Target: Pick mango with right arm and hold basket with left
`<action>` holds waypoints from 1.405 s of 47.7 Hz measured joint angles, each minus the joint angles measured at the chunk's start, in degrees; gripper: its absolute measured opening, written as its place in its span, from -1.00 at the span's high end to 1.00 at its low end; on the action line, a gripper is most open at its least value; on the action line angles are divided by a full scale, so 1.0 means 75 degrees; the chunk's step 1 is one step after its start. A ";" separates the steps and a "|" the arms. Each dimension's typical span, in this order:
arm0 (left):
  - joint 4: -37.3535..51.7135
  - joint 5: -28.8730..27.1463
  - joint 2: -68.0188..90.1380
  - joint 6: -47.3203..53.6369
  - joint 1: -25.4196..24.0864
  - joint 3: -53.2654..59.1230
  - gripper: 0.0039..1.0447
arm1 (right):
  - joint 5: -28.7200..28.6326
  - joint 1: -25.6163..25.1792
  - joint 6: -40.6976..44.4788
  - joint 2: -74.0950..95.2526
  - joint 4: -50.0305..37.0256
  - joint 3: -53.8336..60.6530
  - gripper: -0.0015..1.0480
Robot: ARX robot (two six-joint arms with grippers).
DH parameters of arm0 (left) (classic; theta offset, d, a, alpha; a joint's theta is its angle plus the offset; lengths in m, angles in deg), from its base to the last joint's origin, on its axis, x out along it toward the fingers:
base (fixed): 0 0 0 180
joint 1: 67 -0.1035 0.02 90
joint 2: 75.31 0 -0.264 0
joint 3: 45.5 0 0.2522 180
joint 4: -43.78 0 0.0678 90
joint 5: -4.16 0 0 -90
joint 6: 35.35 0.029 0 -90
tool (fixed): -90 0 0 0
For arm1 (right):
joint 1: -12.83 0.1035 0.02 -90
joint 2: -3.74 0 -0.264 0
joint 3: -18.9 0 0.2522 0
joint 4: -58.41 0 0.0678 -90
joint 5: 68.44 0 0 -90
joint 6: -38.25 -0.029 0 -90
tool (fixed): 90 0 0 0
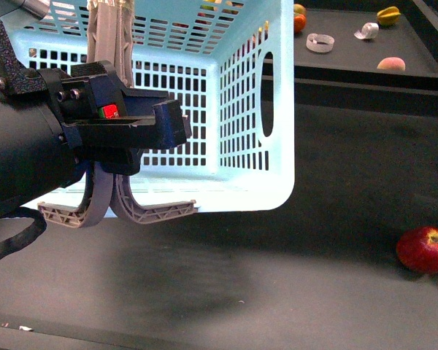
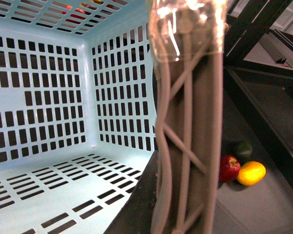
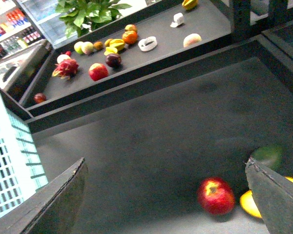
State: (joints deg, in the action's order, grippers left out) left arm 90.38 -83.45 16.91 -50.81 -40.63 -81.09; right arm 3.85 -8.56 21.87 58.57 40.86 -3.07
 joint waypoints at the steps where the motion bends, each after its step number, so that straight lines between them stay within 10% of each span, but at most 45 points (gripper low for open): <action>1: 0.0000 -0.0003 0.0000 0.0003 0.0000 0.0000 0.90 | 0.0003 -0.0064 0.0076 0.0361 -0.0265 -0.0064 -0.84; 29: 0.0000 -0.0006 0.0000 0.0006 0.0000 0.0000 0.90 | 0.1804 -0.1067 0.0694 0.7525 -0.3433 -0.2200 -0.84; 67: 0.0000 -0.0003 0.0000 0.0003 0.0000 0.0000 0.90 | 0.3634 -0.0772 -0.0959 1.2150 -0.2355 -0.5429 -0.84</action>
State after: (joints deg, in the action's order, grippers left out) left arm 90.38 -83.47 16.91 -50.79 -40.63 -81.09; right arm 31.10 -14.35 14.68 149.69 23.20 -43.79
